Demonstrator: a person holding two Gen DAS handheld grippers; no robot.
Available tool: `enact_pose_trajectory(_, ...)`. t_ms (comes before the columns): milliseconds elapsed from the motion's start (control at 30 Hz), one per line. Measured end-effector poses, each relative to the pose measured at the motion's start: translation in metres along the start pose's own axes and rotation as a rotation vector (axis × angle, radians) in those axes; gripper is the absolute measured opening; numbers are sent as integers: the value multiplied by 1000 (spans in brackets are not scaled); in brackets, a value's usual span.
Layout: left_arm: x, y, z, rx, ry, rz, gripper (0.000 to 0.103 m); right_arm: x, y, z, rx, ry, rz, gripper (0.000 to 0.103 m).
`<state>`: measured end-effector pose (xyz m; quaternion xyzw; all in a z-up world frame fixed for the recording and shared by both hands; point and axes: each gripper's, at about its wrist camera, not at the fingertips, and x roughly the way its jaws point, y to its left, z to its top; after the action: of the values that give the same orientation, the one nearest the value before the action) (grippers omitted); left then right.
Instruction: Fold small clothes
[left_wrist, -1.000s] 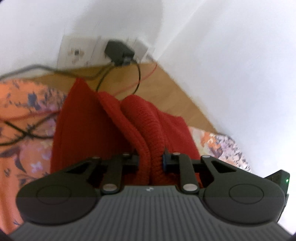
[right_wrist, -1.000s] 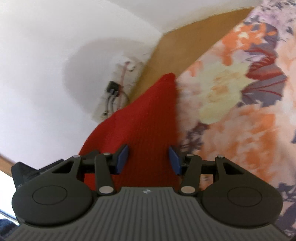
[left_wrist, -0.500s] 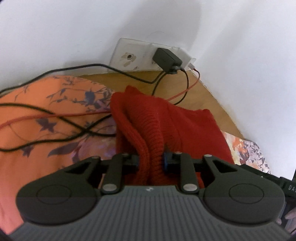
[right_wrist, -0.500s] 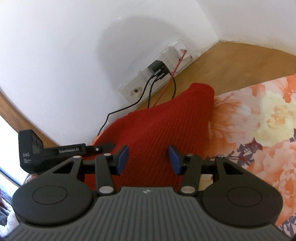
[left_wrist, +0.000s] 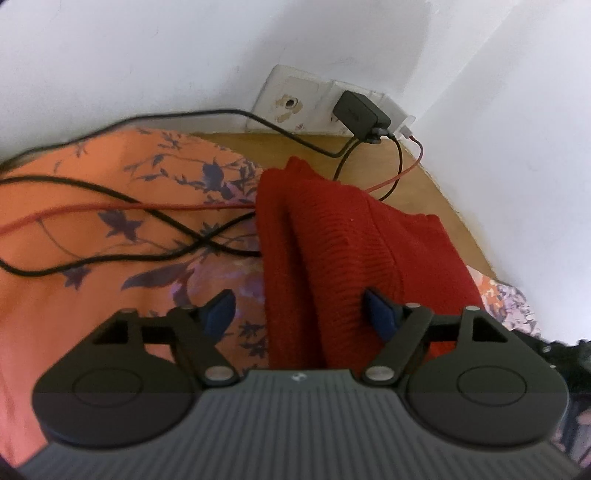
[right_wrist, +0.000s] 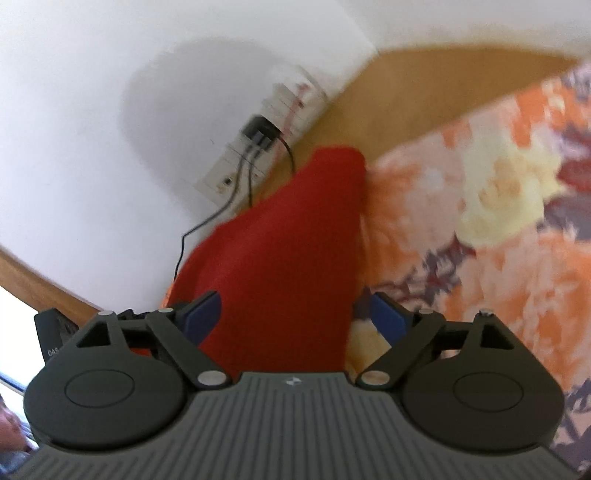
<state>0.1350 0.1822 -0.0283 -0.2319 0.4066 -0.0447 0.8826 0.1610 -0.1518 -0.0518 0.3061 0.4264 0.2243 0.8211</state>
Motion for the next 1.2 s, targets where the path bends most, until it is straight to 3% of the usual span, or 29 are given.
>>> enact_pose_trajectory(200,13,15,0,-117,87,-167,78,23,-22,-2,112,60,81,95)
enact_pose_trajectory(367,20,23,-4,-155,103,-263,76,49,-34,-5,191,114,167,95)
enact_pose_trajectory(400,21,24,-4,-155,102,-278,75,52,-34,-7,197,107,176,95)
enact_pose_trajectory(467,22,25,-5,-152,102,-301,61,54,-27,-9,173,96,161,96)
enact_pose_trajectory(567,19,26,-5,-146,92,-312,50,52,-17,-13,142,72,124,88)
enact_pose_trajectory(733,7,24,-1,-132,89,-337,44,36,0,-17,123,8,95,73)
enact_pose_trajectory(933,-22,5,7,-98,75,-362,44,0,26,-19,105,-73,141,71)
enact_pose_trajectory(1200,-76,-36,-13,-44,16,-357,43,-58,47,-24,61,-115,188,71)
